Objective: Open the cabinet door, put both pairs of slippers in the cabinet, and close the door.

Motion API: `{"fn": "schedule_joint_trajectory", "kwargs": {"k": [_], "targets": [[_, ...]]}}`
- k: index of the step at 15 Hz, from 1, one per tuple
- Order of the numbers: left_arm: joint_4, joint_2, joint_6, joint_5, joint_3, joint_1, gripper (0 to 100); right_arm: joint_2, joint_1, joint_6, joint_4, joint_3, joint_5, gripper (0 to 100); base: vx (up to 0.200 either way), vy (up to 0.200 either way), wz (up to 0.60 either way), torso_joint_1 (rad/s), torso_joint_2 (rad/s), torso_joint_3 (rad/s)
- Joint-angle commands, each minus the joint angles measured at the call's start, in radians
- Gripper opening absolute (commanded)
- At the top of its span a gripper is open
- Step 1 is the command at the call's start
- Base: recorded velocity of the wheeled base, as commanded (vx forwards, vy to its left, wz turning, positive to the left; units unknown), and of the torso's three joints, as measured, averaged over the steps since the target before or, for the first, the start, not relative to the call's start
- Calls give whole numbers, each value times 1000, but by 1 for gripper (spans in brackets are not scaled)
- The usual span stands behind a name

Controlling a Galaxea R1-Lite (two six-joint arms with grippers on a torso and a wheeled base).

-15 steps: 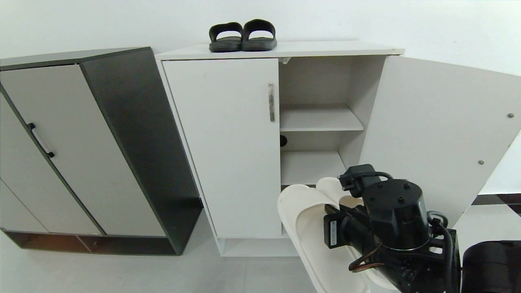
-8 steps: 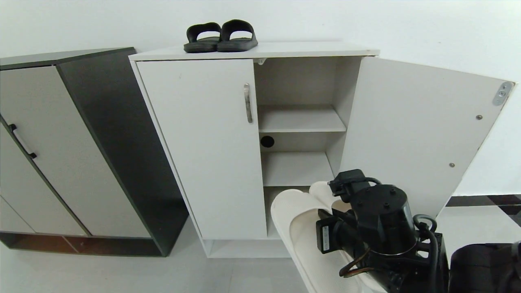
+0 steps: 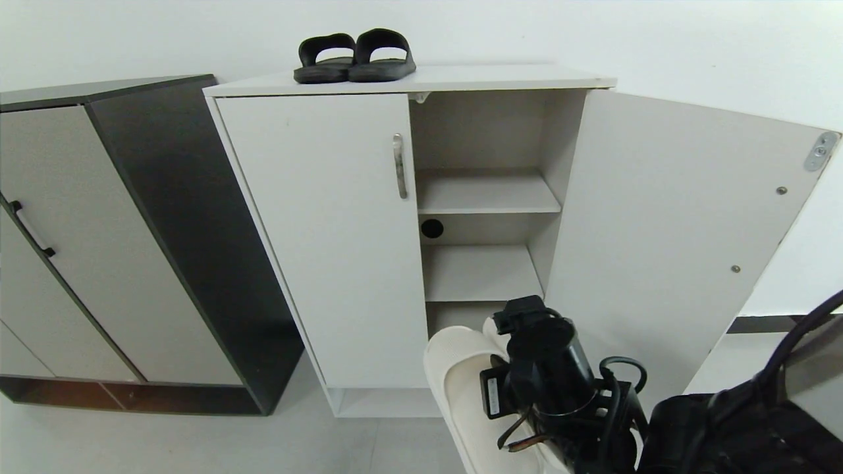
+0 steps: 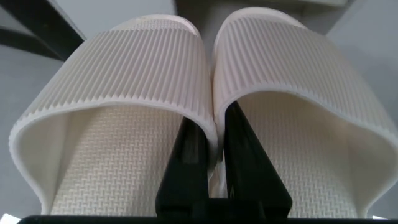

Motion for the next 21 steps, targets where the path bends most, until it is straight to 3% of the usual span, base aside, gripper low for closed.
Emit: {"fn": "schedule_joint_trajectory", "kwargs": {"k": [1, 8, 10, 15, 21], "targets": [[0, 3, 0, 0, 0, 0, 0, 76, 0, 29, 0, -24, -7, 0, 0, 0, 0, 2, -2, -144], [0, 3, 0, 0, 0, 0, 0, 132, 3, 51, -12, -58, -149, 0, 0, 0, 0, 4, 6, -193], [0, 3, 0, 0, 0, 0, 0, 132, -3, 28, -110, -55, -152, 0, 0, 0, 0, 2, 2, -202], [0, 3, 3, 0, 0, 0, 0, 211, -54, -209, -448, -92, -177, 0, 0, 0, 0, 6, 1, -181], [0, 3, 5, -1, 0, 0, 0, 325, -66, -252, -646, -107, -203, 0, 0, 0, 0, -1, 0, -8]]}}
